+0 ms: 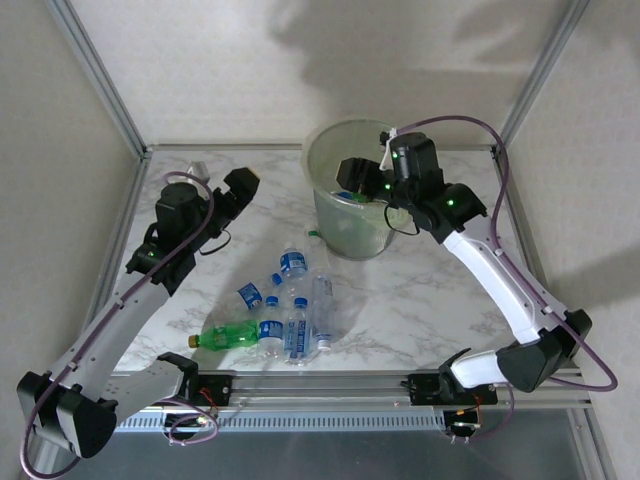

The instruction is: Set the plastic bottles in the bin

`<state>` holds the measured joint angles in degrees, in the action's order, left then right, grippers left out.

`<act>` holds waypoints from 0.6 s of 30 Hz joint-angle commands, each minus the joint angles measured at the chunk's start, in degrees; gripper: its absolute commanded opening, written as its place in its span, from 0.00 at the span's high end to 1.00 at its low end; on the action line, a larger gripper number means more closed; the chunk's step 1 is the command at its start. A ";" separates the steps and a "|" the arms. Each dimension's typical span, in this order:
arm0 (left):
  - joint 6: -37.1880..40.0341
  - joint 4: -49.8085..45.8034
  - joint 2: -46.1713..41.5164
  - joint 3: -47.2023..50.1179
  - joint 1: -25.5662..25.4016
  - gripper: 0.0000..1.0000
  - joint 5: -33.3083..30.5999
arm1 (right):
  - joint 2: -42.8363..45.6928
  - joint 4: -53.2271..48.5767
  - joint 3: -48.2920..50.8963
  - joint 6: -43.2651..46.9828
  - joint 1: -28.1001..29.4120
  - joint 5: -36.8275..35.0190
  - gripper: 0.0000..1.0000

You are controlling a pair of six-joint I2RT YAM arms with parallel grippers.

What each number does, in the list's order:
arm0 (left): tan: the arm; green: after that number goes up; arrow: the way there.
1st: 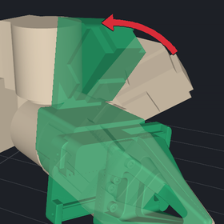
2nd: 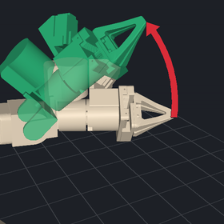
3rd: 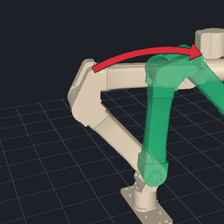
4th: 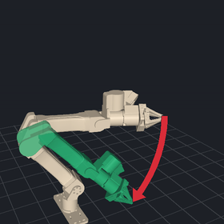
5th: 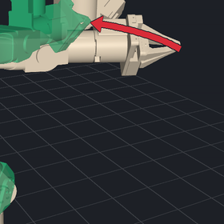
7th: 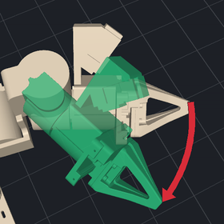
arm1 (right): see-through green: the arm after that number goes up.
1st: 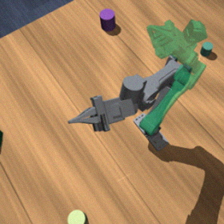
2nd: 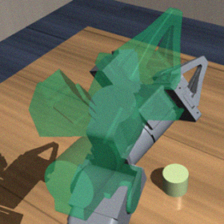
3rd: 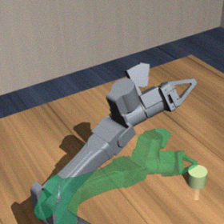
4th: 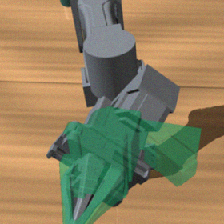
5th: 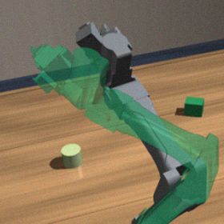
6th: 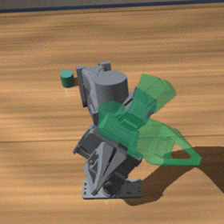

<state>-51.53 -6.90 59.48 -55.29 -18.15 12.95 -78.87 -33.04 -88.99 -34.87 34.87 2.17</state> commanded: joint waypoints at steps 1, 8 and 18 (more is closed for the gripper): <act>3.63 -7.13 -1.27 -0.82 0.41 0.06 -2.55 | 2.41 1.71 0.31 2.77 3.07 0.64 0.26; -2.08 -19.46 -7.87 2.68 -0.94 0.08 -10.42 | 0.29 -0.83 -0.04 8.55 14.52 -5.93 0.24; -5.75 -31.77 -11.56 5.66 2.53 0.08 -17.03 | -7.34 -0.68 2.68 20.38 27.83 -2.05 0.23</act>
<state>-55.59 -34.63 47.37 -50.54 -17.78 -0.56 -83.33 -32.77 -87.57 -21.30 57.76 0.03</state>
